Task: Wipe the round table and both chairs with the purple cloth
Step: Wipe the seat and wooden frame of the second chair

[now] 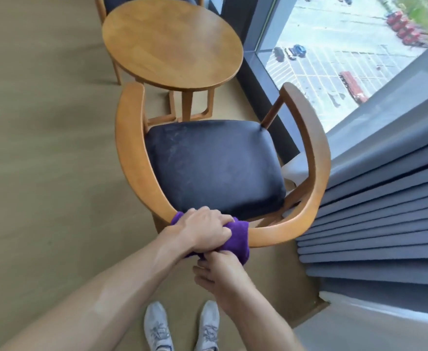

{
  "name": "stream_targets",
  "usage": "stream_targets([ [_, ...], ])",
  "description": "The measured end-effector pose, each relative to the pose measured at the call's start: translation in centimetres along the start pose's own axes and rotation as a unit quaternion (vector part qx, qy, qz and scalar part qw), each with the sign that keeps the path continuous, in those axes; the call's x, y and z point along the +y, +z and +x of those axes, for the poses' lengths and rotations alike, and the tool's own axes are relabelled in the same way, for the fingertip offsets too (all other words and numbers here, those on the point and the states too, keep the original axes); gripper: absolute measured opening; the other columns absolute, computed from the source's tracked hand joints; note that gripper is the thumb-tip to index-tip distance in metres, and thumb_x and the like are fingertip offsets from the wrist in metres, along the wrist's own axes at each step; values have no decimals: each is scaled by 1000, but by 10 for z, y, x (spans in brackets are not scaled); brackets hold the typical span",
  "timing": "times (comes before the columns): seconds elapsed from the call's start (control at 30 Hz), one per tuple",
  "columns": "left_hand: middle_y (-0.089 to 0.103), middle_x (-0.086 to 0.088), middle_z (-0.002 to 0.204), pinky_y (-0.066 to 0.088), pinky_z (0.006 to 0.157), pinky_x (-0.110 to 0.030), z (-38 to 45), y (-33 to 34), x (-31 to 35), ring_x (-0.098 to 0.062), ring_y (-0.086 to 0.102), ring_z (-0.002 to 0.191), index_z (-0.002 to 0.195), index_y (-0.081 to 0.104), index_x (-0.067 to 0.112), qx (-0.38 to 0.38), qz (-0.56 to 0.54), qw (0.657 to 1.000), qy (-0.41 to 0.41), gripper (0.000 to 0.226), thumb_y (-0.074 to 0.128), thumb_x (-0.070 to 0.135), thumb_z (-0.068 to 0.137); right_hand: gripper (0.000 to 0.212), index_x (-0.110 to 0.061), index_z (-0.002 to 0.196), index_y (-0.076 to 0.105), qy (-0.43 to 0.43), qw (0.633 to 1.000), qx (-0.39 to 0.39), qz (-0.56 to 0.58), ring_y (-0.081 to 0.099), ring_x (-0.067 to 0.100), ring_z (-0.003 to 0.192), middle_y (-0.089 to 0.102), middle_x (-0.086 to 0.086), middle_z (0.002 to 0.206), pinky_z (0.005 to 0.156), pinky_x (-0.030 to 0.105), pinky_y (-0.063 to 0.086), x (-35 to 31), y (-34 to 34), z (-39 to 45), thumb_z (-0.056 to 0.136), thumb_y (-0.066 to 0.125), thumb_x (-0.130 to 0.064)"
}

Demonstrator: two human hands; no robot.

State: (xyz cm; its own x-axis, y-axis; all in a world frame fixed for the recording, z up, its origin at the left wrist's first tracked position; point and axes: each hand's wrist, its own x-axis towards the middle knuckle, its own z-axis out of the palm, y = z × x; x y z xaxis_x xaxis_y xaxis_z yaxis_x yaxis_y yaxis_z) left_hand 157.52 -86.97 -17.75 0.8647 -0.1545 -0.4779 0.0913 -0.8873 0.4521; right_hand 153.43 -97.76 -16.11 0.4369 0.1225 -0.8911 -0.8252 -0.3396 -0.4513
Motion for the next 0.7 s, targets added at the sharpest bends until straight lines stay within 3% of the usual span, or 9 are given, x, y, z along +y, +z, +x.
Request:
stream_targets([
  [0.1, 58, 8, 135, 23, 116, -41, -8, 21, -22, -17, 42, 135, 133, 57, 34, 81, 24, 996, -3, 61, 27, 35, 80, 14, -11, 83, 65, -21, 974, -78, -212, 67, 22, 68, 70, 8, 78, 75, 38, 59, -28, -11, -13, 92, 55, -13],
  [0.17, 55, 5, 141, 11, 122, -43, -13, 37, -27, -18, 33, 144, 135, 59, 29, 162, -30, 986, -10, 61, 26, 37, 84, 25, -12, 69, 68, -142, 934, -22, -328, 70, 22, 59, 72, 3, 65, 68, 39, 62, -50, -21, -14, 87, 51, -18],
  [0.23, 55, -5, 144, 13, 123, -47, -18, 53, -22, -24, 35, 146, 133, 63, 19, 265, -82, 960, -43, 65, 23, 37, 86, 22, -13, 73, 69, -323, 844, 104, -415, 68, 23, 67, 71, 1, 69, 67, 37, 58, -67, -25, -7, 81, 48, -18],
  [0.3, 50, -14, 149, 21, 121, -49, -21, 74, -8, -31, 37, 145, 135, 61, 11, 396, -108, 906, -98, 56, 31, 32, 92, 20, -16, 101, 68, -419, 762, 147, -471, 62, 24, 95, 67, 2, 99, 83, 36, 50, -74, -22, 7, 91, 50, -19],
  [0.37, 37, -14, 157, 23, 121, -45, -25, 94, 9, -29, 32, 148, 146, 48, 7, 493, -182, 833, -174, 55, 40, 35, 99, 27, -15, 118, 61, -395, 735, 72, -546, 54, 28, 116, 61, 5, 121, 97, 38, 43, -80, -16, 27, 100, 43, -27],
  [0.47, 26, -12, 160, 28, 119, -46, -22, 106, 37, -25, 26, 149, 155, 26, 7, 520, -429, 664, -324, 79, 58, 46, 95, 30, -14, 88, 47, -315, 668, -29, -674, 55, 37, 101, 62, 11, 102, 87, 43, 45, -82, -9, 45, 104, 28, -30],
  [0.53, 40, -10, 152, 37, 112, -47, -9, 104, 53, -24, 38, 141, 152, 29, 14, 500, -587, 534, -347, 73, 61, 44, 94, 30, -14, 91, 45, -307, 606, -41, -733, 57, 38, 100, 62, 13, 104, 84, 42, 45, -82, -5, 51, 105, 24, -30],
  [0.6, 60, -4, 133, 46, 103, -48, 5, 94, 66, -23, 58, 122, 141, 44, 23, 477, -689, 434, -330, 46, 53, 40, 99, 29, -13, 99, 49, -300, 583, -59, -753, 57, 38, 104, 62, 14, 110, 89, 46, 47, -83, -1, 55, 104, 26, -30],
  [0.7, 69, -4, 112, 53, 90, -49, 19, 82, 62, -23, 67, 102, 121, 53, 20, 482, -715, 373, -344, 30, 46, 41, 101, 26, -9, 107, 49, -277, 576, -100, -763, 55, 37, 109, 59, 17, 116, 95, 48, 44, -90, 11, 62, 104, 29, -26],
])
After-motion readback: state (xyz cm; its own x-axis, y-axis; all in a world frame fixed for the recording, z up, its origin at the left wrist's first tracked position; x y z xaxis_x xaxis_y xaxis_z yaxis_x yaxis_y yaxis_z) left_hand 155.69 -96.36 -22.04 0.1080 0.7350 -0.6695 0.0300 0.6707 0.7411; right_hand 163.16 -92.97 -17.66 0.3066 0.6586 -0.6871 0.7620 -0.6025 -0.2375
